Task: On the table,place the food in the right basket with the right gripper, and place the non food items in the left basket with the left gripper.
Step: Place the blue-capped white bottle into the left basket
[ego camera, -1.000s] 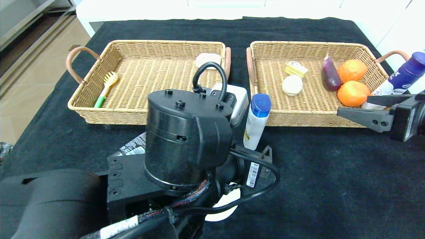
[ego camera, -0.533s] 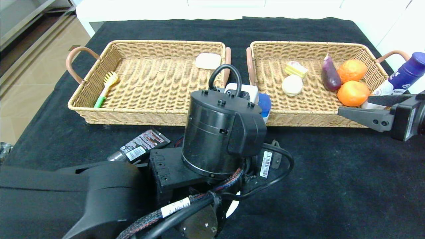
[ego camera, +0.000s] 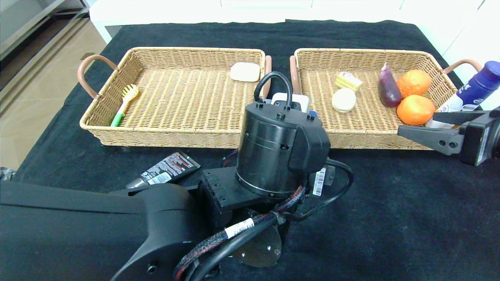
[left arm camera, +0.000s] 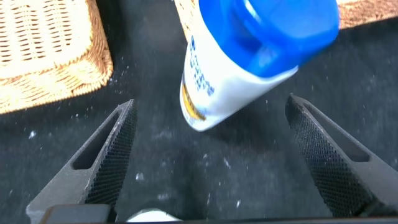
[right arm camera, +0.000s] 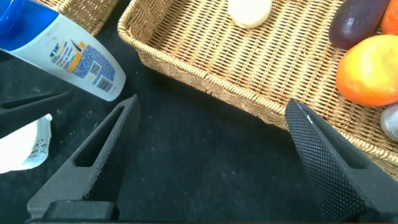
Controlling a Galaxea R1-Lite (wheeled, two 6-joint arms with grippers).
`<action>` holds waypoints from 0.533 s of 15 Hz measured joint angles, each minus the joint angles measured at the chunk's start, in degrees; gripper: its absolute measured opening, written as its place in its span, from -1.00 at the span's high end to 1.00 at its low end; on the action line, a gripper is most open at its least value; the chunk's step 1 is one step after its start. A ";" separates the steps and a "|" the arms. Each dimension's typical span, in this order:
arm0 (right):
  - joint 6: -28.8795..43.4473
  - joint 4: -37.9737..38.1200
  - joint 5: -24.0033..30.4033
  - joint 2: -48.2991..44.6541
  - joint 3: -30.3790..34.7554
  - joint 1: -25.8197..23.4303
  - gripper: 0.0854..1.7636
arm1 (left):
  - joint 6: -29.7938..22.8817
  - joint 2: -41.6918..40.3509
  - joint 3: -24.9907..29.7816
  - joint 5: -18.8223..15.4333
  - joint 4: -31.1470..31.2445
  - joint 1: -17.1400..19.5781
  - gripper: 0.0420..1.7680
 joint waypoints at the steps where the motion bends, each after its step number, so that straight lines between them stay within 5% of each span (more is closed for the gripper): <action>1: 0.00 0.00 0.00 0.00 0.00 0.00 -0.92 | 0.06 0.39 -0.68 0.05 0.02 0.23 -0.94; 8: 0.00 0.01 0.00 0.00 0.02 -0.05 -0.92 | 0.87 3.74 -5.23 1.71 0.07 1.28 -0.94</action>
